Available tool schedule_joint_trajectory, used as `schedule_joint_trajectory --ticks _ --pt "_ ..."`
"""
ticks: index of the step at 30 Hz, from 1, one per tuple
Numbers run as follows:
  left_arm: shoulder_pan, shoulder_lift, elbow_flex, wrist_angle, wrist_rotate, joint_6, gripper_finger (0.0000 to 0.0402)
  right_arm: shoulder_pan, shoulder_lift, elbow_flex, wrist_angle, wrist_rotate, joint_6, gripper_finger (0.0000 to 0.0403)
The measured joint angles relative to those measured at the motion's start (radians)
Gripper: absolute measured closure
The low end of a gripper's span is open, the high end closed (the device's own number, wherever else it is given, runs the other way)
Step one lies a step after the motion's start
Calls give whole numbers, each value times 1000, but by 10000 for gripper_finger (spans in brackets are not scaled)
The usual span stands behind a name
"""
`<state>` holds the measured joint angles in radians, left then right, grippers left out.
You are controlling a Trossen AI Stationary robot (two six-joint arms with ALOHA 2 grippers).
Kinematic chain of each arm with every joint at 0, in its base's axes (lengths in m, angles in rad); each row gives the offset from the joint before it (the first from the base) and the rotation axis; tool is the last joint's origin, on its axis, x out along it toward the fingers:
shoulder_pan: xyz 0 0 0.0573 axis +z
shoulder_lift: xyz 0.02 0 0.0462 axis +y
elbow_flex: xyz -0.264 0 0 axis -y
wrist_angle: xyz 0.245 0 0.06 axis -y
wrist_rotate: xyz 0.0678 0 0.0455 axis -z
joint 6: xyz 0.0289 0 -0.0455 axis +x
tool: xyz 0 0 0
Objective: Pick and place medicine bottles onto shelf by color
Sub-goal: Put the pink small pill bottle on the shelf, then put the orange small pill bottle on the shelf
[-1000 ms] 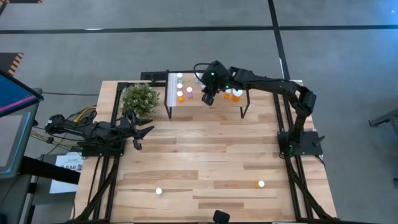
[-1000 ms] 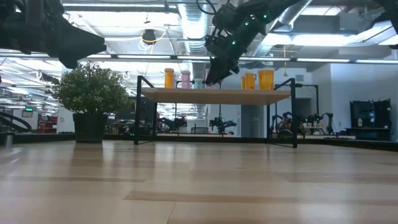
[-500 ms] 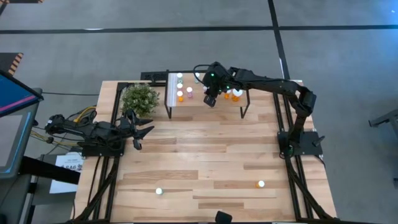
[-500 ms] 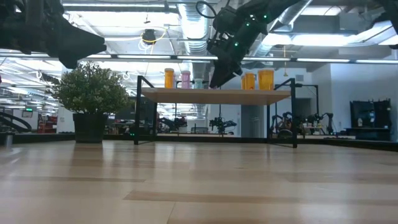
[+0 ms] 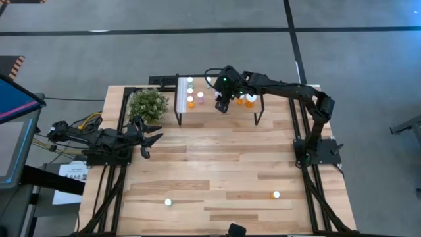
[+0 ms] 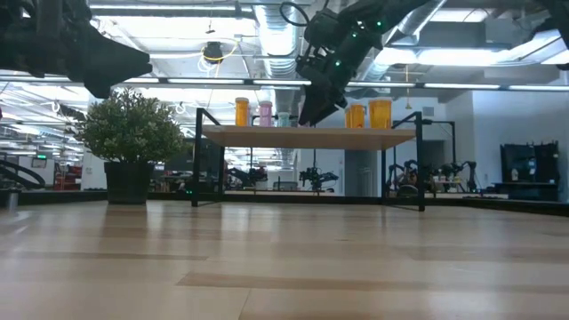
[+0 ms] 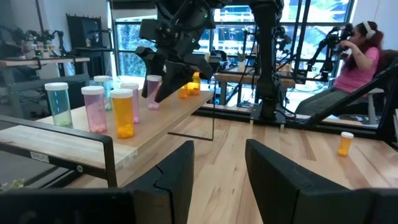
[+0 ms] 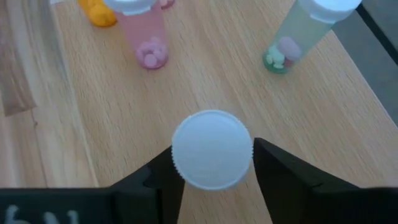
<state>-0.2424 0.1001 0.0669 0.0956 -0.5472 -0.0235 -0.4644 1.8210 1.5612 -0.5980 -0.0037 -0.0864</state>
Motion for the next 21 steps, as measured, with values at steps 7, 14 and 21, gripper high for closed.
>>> schedule_joint_trajectory --ticks 7,14,21 --pt "0 0 0 0 0 0 269 0 -7 -1 -28 4 -51 173" --pt "0 0 0 0 0 0 269 -4 -8 2 -49 5 -56 178" --pt "0 0 0 0 0 0 269 -26 -9 125 -234 5 -48 177"
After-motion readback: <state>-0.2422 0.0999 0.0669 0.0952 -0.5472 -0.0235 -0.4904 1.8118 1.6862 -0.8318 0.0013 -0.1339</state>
